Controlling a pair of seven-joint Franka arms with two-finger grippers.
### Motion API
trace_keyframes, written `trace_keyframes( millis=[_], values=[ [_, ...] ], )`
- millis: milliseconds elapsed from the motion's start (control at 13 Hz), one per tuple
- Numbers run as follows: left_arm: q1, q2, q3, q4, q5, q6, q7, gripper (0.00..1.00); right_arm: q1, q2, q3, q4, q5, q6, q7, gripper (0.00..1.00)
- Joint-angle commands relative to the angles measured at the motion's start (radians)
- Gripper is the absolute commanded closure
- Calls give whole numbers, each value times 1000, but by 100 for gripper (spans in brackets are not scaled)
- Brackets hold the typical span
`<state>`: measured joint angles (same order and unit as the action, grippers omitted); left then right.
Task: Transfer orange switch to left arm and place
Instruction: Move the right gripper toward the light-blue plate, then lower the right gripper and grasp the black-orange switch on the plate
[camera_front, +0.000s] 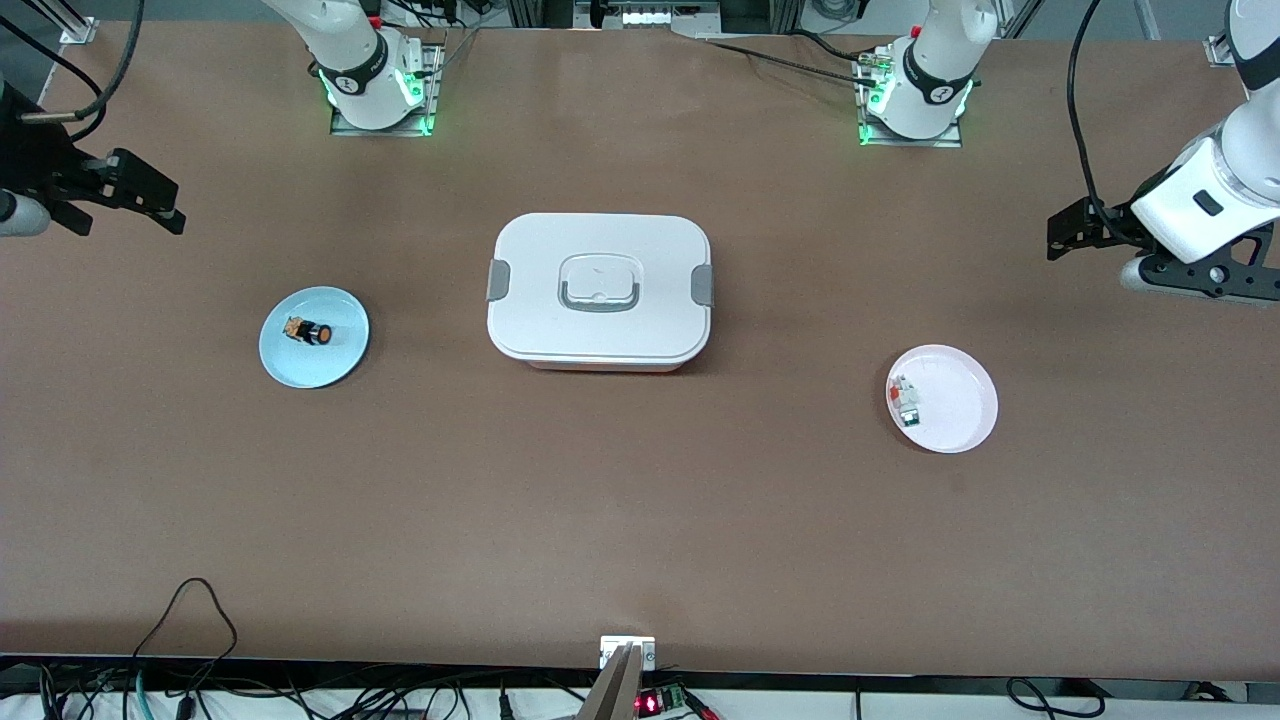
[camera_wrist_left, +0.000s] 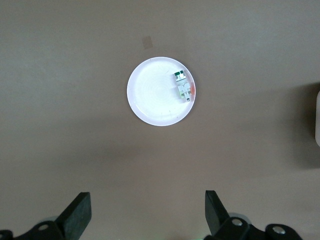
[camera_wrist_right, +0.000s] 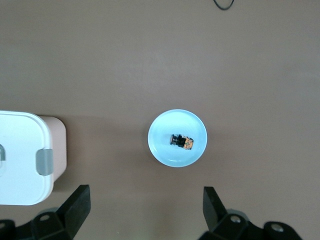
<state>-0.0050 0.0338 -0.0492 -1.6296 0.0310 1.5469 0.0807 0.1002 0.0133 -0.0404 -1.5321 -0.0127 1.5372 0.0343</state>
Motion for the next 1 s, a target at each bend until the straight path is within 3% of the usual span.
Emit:
trace_keyframes(
  millis=[0, 231, 615, 923],
  values=[
    [-1, -17, 3, -13, -3, -7, -10, 0, 6, 23, -4, -78, -26, 46, -35, 0],
    [0, -17, 3, -12, -3, -7, -9, 0, -10, 83, -7, -134, -24, 93, -45, 0],
    [5, -15, 3, -12, -3, -8, -4, 0, -65, 114, -9, -397, -26, 406, -54, 0],
    [3, -14, 3, -10, -3, -7, -4, 0, -73, 187, -10, -495, -24, 532, -53, 0]
  ],
)
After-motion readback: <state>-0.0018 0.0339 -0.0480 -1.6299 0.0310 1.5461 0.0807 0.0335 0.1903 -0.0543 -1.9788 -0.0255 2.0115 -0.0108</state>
